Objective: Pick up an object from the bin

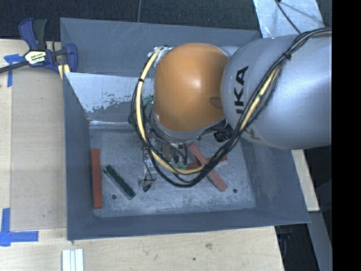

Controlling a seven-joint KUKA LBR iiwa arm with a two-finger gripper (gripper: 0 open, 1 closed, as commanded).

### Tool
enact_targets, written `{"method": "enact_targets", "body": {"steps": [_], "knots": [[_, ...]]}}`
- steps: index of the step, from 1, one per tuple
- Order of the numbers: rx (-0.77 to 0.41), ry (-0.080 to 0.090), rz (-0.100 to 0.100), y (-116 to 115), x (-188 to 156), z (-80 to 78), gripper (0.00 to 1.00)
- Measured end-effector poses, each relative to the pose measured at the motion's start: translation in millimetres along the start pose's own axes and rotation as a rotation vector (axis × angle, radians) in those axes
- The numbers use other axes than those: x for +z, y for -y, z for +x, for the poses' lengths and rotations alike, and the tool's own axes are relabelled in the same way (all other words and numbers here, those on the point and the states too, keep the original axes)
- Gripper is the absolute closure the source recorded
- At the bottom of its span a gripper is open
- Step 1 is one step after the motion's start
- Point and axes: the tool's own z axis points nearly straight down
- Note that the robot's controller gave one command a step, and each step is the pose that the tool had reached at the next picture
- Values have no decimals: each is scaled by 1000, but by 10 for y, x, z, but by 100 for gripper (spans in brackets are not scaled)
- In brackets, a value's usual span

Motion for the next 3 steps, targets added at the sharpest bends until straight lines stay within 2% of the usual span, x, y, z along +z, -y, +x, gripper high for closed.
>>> {"method": "enact_targets", "body": {"steps": [1,2,3], "knots": [[327,11,-5,-27,-493,169,0],[204,4,0,-557,730,-427,0],[280,2,0,84,1608,-535,0]]}}
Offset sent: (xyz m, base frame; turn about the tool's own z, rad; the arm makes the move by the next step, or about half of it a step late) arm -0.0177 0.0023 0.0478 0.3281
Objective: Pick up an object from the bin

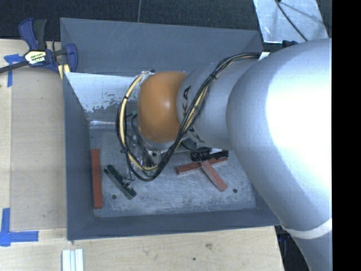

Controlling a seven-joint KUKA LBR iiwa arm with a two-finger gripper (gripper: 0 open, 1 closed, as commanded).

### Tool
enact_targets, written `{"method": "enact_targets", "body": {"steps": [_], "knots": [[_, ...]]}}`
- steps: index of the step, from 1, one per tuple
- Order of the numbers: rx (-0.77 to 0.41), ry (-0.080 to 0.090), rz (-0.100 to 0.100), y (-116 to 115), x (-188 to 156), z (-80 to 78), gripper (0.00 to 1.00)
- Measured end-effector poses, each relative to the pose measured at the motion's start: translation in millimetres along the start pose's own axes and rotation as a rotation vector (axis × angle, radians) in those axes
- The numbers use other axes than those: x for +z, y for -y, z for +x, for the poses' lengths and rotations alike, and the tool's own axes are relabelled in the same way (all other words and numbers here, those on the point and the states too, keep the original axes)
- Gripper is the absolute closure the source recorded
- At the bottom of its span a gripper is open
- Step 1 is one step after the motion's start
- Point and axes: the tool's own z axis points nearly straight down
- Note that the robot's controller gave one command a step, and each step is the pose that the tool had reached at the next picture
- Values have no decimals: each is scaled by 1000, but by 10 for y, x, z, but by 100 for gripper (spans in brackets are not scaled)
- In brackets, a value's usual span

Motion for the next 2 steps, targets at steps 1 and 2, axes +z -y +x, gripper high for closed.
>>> {"method": "enact_targets", "body": {"steps": [1,2], "knots": [[24,2,-2,272,-567,674,0],[173,3,2,1088,-304,272,0]]}}
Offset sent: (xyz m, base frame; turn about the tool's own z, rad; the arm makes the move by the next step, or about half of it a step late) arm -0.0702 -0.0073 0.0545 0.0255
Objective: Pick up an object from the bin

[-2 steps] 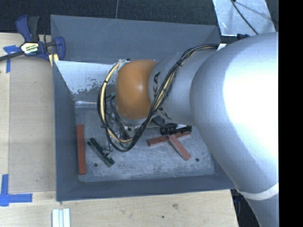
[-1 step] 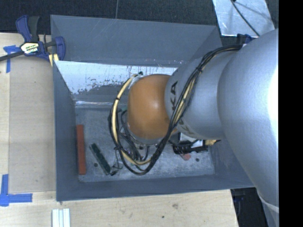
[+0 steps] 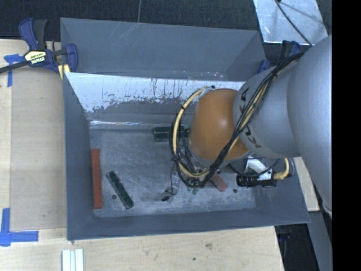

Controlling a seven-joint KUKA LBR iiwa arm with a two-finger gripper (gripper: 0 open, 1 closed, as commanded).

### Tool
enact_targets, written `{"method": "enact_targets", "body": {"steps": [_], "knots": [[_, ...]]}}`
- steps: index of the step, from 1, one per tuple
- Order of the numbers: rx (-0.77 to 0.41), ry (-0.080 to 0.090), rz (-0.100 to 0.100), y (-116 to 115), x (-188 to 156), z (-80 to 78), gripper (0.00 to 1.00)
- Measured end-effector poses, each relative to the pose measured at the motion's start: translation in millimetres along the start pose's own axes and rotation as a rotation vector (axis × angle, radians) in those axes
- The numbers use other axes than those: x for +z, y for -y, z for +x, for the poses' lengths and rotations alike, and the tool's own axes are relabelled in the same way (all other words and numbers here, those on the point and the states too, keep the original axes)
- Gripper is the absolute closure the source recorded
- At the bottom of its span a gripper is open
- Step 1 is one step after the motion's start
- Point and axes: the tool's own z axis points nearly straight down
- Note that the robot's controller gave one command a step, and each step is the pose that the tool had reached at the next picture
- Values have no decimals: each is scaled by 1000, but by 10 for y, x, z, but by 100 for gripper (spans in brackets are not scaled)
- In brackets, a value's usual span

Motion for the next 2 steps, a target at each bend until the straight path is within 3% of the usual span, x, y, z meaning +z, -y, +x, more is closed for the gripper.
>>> {"method": "enact_targets", "body": {"steps": [1,2], "knots": [[-63,6,-3,623,290,-701,0],[-67,7,-7,575,267,-683,100]]}}
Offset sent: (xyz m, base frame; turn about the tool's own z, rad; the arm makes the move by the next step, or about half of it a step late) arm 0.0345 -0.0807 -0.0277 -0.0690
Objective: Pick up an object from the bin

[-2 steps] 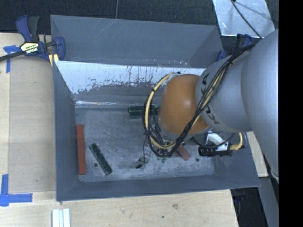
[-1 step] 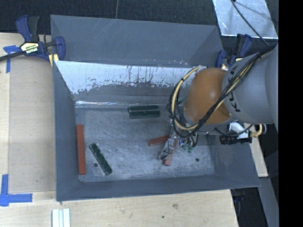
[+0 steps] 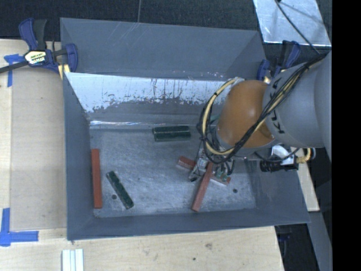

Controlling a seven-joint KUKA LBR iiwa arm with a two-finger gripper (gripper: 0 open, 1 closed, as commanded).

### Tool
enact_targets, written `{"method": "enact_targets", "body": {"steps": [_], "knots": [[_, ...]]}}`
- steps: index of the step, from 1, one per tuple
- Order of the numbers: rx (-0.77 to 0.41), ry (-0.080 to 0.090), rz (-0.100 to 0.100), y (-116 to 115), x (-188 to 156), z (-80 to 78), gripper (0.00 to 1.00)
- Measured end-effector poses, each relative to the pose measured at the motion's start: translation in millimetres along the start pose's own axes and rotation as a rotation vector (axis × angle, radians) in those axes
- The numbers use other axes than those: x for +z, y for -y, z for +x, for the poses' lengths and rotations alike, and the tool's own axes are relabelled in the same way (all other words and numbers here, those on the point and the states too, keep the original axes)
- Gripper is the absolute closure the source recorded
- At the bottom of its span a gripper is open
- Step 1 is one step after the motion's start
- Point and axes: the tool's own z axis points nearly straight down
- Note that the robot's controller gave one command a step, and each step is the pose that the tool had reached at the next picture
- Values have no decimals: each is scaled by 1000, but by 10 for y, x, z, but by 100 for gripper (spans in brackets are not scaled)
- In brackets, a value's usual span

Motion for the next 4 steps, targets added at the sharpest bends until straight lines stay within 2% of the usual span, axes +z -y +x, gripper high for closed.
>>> {"method": "enact_targets", "body": {"steps": [1,2,3,4], "knots": [[16,-5,3,364,7,-75,100],[34,4,-1,418,-1564,-63,100],[35,-4,2,419,-1515,-48,0],[90,-13,6,596,-200,167,0]]}}
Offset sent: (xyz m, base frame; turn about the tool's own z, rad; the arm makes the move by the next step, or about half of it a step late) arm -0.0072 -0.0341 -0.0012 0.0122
